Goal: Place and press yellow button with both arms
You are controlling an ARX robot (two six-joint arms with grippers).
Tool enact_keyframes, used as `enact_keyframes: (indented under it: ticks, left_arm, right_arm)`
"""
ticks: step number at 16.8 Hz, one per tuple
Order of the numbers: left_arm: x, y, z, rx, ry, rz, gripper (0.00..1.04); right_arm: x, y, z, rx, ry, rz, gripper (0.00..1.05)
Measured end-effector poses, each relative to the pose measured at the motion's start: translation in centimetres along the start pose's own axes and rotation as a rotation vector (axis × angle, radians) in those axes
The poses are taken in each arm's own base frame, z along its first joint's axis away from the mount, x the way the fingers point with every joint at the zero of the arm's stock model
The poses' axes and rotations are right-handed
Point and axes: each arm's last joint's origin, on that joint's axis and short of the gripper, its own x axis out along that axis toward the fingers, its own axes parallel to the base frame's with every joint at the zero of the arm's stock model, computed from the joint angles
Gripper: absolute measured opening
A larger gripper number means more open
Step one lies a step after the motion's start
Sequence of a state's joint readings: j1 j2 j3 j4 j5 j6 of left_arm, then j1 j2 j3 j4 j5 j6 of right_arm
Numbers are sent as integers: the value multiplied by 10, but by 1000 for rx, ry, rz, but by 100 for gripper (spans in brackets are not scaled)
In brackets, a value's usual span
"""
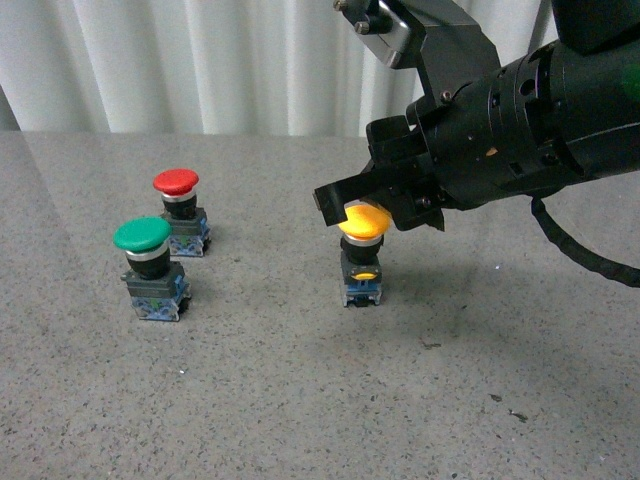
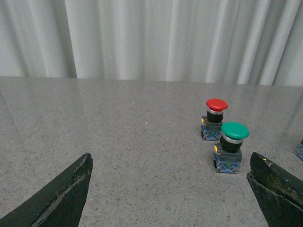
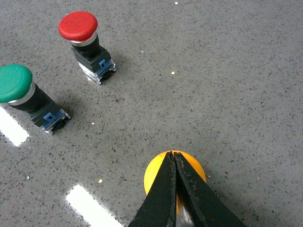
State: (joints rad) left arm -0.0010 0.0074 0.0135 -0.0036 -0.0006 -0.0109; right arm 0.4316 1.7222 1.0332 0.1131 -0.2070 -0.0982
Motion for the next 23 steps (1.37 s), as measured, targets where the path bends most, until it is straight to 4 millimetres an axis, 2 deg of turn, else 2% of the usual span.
enact_keyframes:
  ticks: [23]
  left_arm:
    - [0, 0, 0, 0, 0, 0, 98]
  right_arm:
    - [12, -6, -13, -7, 81, -11, 2]
